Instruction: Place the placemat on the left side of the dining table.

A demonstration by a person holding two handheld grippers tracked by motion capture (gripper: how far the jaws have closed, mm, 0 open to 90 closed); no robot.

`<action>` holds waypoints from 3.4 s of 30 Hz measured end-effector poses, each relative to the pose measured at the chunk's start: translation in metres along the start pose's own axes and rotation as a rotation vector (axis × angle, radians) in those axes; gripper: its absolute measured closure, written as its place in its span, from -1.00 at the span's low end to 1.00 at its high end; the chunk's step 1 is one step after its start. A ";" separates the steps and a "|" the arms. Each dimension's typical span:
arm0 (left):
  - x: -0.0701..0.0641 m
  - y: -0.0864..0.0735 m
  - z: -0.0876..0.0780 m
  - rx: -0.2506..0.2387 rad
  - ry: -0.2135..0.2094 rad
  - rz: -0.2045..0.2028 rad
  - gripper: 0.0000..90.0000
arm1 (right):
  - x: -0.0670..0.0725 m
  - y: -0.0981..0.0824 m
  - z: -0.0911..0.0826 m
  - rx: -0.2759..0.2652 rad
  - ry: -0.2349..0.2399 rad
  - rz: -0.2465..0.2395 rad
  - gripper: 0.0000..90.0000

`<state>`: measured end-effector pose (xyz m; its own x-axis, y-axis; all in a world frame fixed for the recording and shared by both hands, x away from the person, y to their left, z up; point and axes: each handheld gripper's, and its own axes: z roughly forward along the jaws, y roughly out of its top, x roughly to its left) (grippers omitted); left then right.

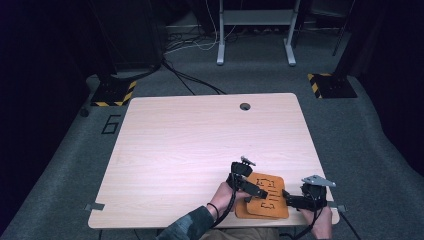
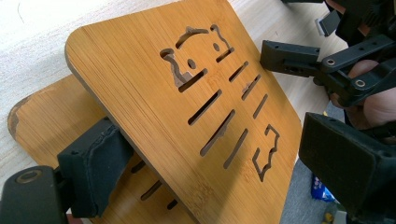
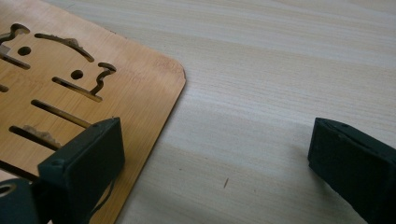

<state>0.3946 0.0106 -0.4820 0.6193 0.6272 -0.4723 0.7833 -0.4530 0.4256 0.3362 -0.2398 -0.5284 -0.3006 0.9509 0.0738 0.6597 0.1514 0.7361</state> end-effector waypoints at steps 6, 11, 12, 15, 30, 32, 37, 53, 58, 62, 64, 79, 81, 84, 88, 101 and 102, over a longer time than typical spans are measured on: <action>-0.005 0.004 -0.006 0.005 -0.008 0.002 -0.77 | 0.000 0.000 0.000 -0.001 0.002 0.008 -0.93; -0.009 0.009 -0.011 0.007 -0.009 -0.004 -0.72 | -0.001 0.000 -0.001 -0.004 -0.002 0.013 -0.92; -0.010 0.009 -0.012 0.002 -0.014 -0.007 -0.71 | -0.001 0.000 -0.001 -0.003 0.000 0.015 -0.92; -0.012 0.012 -0.014 0.004 -0.019 -0.005 -0.70 | -0.001 0.000 -0.001 -0.005 0.002 0.021 -0.92; -0.028 0.024 -0.020 0.032 -0.017 -0.018 -0.44 | -0.003 0.000 -0.001 -0.012 -0.019 0.042 -0.89; -0.031 0.025 -0.020 0.035 -0.014 -0.019 -0.41 | -0.003 0.000 -0.001 -0.014 -0.019 0.047 -0.88; -0.033 0.028 -0.020 0.035 -0.014 -0.039 -0.18 | -0.004 0.000 -0.002 -0.018 -0.023 0.059 -0.87; -0.046 0.033 -0.012 0.043 0.018 -0.086 0.40 | -0.005 -0.001 -0.002 -0.030 -0.025 0.079 -0.85; -0.050 0.035 -0.012 0.043 0.032 -0.082 0.49 | -0.006 -0.001 -0.002 -0.031 -0.026 0.083 -0.85; -0.054 0.038 -0.010 0.052 0.035 -0.096 0.53 | -0.007 -0.002 -0.003 -0.040 -0.020 0.099 -0.84; -0.058 0.039 -0.010 0.051 0.037 -0.104 0.57 | -0.008 -0.002 -0.004 -0.044 -0.021 0.109 -0.84; -0.071 0.047 -0.016 0.063 0.010 -0.119 0.85 | -0.031 0.000 -0.011 -0.092 0.029 0.196 -0.98; -0.073 0.047 -0.017 0.058 0.000 -0.115 0.88 | -0.035 0.000 -0.014 -0.095 0.036 0.201 -0.99; -0.075 0.047 -0.019 0.059 -0.001 -0.100 0.92 | -0.039 0.000 -0.019 -0.115 0.040 0.217 -1.00; -0.080 0.048 -0.023 0.063 -0.005 -0.069 0.92 | -0.044 -0.002 -0.025 -0.131 0.031 0.221 -1.00; -0.074 0.057 -0.051 0.026 0.036 -0.050 0.92 | -0.033 0.003 -0.010 -0.074 -0.025 0.135 -1.00; -0.071 0.058 -0.054 0.017 0.042 -0.057 0.92 | -0.029 0.006 -0.004 -0.052 -0.040 0.105 -1.00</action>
<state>0.3927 -0.0257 -0.3818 0.5714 0.6780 -0.4623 0.8181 -0.4264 0.3859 0.3461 -0.2675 -0.5235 -0.2036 0.9709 0.1258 0.6491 0.0377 0.7598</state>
